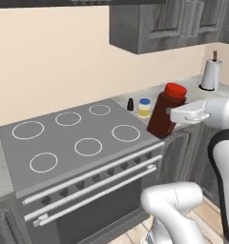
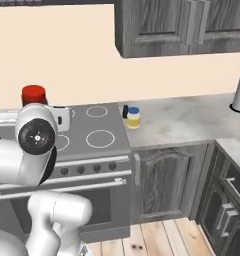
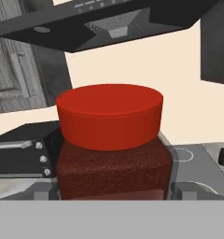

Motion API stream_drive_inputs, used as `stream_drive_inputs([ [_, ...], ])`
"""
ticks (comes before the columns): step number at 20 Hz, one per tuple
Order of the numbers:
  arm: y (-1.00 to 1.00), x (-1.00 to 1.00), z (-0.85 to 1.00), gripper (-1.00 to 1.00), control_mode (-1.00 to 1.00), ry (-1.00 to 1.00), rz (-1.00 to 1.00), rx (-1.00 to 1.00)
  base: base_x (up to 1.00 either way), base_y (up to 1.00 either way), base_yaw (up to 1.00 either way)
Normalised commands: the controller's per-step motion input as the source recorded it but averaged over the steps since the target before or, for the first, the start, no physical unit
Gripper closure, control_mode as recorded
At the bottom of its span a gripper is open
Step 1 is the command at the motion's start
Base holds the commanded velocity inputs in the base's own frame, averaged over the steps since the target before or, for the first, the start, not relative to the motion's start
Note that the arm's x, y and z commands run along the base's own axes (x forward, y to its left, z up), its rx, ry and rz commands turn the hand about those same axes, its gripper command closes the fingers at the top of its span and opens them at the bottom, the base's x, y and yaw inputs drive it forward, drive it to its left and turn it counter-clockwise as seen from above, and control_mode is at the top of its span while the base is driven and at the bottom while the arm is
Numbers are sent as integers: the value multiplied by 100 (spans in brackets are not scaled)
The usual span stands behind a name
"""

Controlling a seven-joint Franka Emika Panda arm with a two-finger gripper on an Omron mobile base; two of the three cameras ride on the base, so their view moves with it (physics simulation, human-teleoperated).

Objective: Collect the paprika, mayonnaise, and shaker from the cabinet and place them next to the stove.

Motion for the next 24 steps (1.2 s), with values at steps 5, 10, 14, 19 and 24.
stream_drive_inputs([
  [5, 0, 0, 0, 100, 100, 0, 0, 0, -13, 81, 34],
  [10, 0, 0, 0, 100, 100, 0, 0, 0, -5, 87, 27],
  [14, 0, 0, 0, 100, 100, 0, 0, 0, 13, 73, 28],
  [19, 0, 0, 0, 100, 100, 0, 0, 0, 49, 43, 24],
  [24, 0, 0, 0, 100, 100, 0, 0, 0, 72, 2, 16],
])
